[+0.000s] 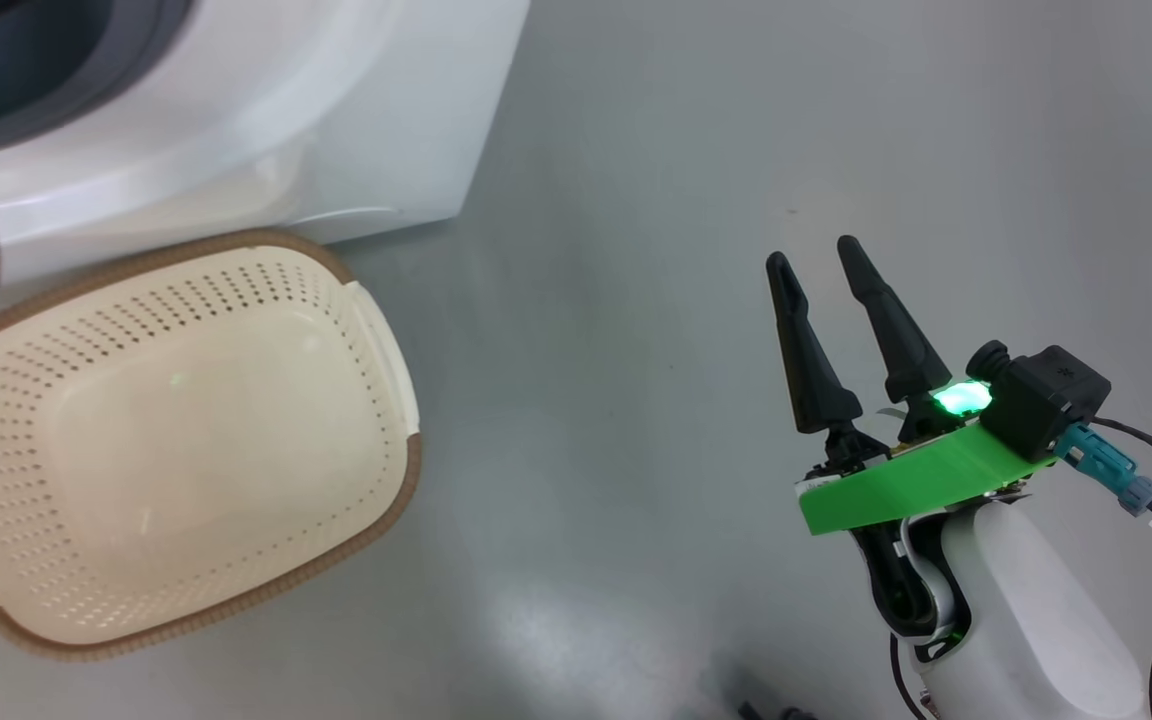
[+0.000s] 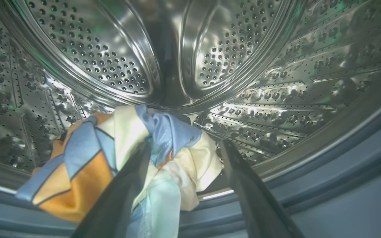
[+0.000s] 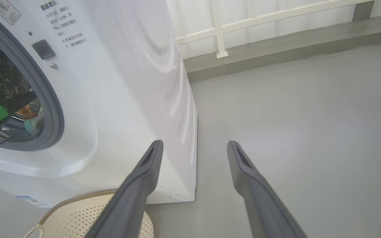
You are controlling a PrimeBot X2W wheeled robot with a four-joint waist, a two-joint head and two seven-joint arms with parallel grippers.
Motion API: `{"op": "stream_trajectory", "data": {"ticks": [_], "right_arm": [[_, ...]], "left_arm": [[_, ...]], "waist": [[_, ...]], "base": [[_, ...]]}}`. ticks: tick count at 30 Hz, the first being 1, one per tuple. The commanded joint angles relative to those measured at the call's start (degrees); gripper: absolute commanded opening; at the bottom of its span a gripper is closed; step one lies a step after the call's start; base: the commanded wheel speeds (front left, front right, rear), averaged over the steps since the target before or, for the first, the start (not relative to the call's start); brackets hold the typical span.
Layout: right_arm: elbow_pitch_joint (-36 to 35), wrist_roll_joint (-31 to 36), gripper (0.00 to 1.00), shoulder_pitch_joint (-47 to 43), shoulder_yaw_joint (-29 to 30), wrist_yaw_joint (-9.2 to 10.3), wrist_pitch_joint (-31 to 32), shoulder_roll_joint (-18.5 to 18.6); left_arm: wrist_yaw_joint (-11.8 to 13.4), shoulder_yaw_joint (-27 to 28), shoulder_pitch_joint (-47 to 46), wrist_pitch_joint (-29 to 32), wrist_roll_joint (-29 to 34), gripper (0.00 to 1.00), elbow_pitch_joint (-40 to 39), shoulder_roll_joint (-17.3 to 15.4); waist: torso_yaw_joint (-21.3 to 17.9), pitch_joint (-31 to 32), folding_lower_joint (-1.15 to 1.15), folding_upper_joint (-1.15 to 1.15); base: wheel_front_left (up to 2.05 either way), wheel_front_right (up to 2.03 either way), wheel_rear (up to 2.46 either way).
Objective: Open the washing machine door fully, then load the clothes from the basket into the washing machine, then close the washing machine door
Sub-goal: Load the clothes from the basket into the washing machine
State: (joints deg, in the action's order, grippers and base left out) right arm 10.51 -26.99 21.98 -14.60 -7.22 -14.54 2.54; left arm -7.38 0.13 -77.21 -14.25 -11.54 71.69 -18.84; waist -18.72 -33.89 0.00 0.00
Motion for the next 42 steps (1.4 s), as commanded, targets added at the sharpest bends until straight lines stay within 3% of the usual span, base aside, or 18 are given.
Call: {"op": "stream_trajectory", "data": {"ticks": [1, 6, 15, 42], "right_arm": [[-1.02, 0.76, 1.0, -1.0, -0.62, -0.26, -0.46, 0.43], [-1.03, 1.12, 1.0, -1.27, -0.05, -0.26, -0.46, 1.07], [-0.44, 1.21, 1.0, -2.36, 0.59, -0.26, -0.46, 2.96], [1.64, 0.11, 1.0, -9.54, 1.45, -0.26, -0.46, 8.82]], "left_arm": [[-0.1, -0.15, 1.79, -0.58, -1.02, 1.0, -2.66, -2.0], [-0.1, 0.0, 7.74, -0.72, -3.62, 1.0, -12.19, -1.8], [-0.1, 3.25, 20.46, -0.73, -2.96, 1.0, -24.53, 0.38], [-0.09, 12.27, 50.83, -0.74, 2.58, 1.0, -42.82, 9.88]], "waist": [[0.89, 0.91, 0.0, 0.0], [2.09, 2.39, 0.0, 0.0], [3.98, 7.05, 0.0, 0.0], [10.83, 22.3, 0.0, 0.0]], "base": [[0.0, 0.0, 0.0], [0.0, 0.0, 0.0], [0.0, 0.0, 0.0], [0.0, 0.0, 0.0]]}}
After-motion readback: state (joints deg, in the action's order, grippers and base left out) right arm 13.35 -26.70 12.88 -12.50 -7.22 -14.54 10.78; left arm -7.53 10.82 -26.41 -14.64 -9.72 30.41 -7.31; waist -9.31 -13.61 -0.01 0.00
